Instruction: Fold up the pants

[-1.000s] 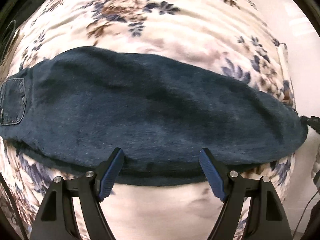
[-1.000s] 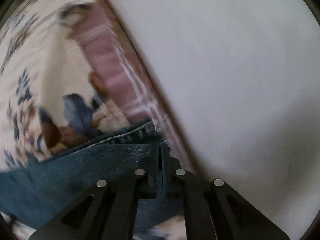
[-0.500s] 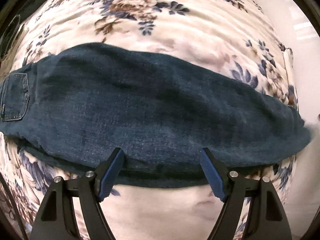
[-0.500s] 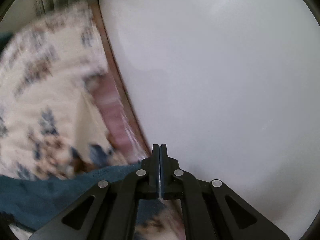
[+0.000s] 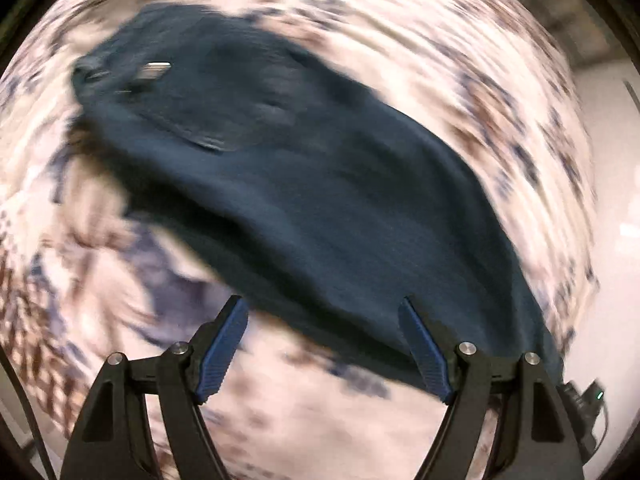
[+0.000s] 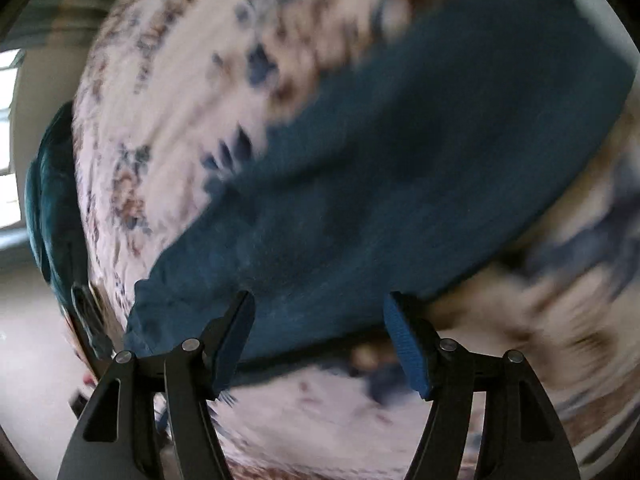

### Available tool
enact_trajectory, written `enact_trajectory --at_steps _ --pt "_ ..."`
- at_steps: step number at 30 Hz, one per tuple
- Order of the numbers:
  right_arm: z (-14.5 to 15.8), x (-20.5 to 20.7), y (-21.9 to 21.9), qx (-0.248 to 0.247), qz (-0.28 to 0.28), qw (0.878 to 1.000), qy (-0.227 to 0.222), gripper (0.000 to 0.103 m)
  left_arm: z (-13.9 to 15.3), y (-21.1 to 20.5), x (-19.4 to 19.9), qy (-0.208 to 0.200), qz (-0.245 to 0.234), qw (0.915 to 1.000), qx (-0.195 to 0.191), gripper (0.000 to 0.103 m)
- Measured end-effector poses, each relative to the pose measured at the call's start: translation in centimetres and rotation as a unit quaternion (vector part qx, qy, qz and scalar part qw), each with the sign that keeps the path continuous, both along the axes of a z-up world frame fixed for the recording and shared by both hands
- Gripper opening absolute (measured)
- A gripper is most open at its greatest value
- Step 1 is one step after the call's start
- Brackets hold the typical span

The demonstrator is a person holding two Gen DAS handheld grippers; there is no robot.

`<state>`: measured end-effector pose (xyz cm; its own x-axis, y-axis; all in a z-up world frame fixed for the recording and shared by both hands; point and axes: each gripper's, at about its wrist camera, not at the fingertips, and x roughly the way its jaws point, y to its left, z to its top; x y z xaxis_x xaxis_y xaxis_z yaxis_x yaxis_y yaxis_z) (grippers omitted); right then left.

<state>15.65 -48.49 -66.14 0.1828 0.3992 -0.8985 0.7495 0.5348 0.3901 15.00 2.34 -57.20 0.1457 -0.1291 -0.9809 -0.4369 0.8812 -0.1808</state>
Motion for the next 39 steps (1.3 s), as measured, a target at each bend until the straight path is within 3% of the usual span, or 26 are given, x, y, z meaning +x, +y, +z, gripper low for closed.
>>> enact_trajectory --at_steps 2,3,4,6,8,9,10,12,13,17,20,23,24,27,33,39 --pt "-1.0 -0.5 -0.2 -0.030 -0.028 0.999 0.019 0.039 -0.6 2.1 -0.1 0.007 0.019 0.9997 0.014 0.077" --pt "-0.7 -1.2 -0.7 -0.055 -0.043 0.997 0.031 0.015 -0.7 3.2 -0.4 0.006 0.029 0.9995 0.012 0.077" --pt "-0.4 -1.5 -1.0 -0.073 -0.049 0.995 0.041 0.007 -1.0 4.3 -0.5 0.007 0.035 0.9993 0.014 0.077" --pt "0.7 -2.0 -1.4 -0.101 -0.045 0.992 0.057 0.007 -1.5 6.0 -0.7 0.013 0.046 0.9988 0.014 0.077" --pt "1.2 -2.1 -0.7 -0.063 -0.046 0.996 0.039 0.011 -1.8 8.0 -0.8 0.013 0.067 0.9976 -0.003 0.077" --pt "1.2 -2.2 0.0 -0.039 -0.048 0.998 0.024 0.019 -2.0 9.0 -0.9 0.011 0.081 0.9966 -0.016 0.077" --pt "1.2 -2.1 0.9 -0.020 -0.047 0.999 0.014 0.041 -2.1 10.1 -0.8 0.011 0.096 0.9949 -0.031 0.077" --pt "1.2 -1.7 3.6 0.009 -0.041 0.999 -0.008 0.069 -2.3 12.4 -0.7 0.007 0.129 0.9897 -0.062 0.077" --pt "0.9 -1.5 4.9 0.018 -0.040 0.999 -0.016 0.069 -2.3 13.5 -0.6 0.005 0.144 0.9870 -0.071 0.077" --pt "-0.7 -0.2 11.3 0.064 -0.044 0.997 -0.019 0.069 -2.7 17.0 0.5 -0.012 0.180 0.9795 -0.091 0.076" --pt "-1.5 0.8 14.5 0.057 -0.048 0.997 0.000 0.069 -3.3 18.0 2.5 -0.018 0.166 0.9842 -0.060 0.072" --pt "-2.1 1.7 15.8 0.024 -0.037 0.999 0.018 0.066 -3.7 18.1 3.9 -0.032 0.142 0.9885 -0.042 0.037" --pt "-2.1 1.7 16.0 0.010 -0.042 0.999 0.023 0.055 -3.4 18.2 3.9 -0.039 0.131 0.9899 -0.039 0.025" --pt "-1.0 1.0 16.1 -0.038 -0.049 0.998 0.021 0.010 -1.9 16.9 4.5 -0.054 0.096 0.9939 -0.003 0.013" --pt "2.9 -0.9 16.7 -0.075 -0.023 0.997 -0.018 0.007 -0.1 18.8 2.6 -0.061 0.066 0.9958 0.018 0.012" --pt "-1.3 -1.7 16.6 -0.039 -0.006 0.998 0.047 0.009 -2.8 19.5 2.2 -0.024 0.055 0.9981 0.014 0.015"
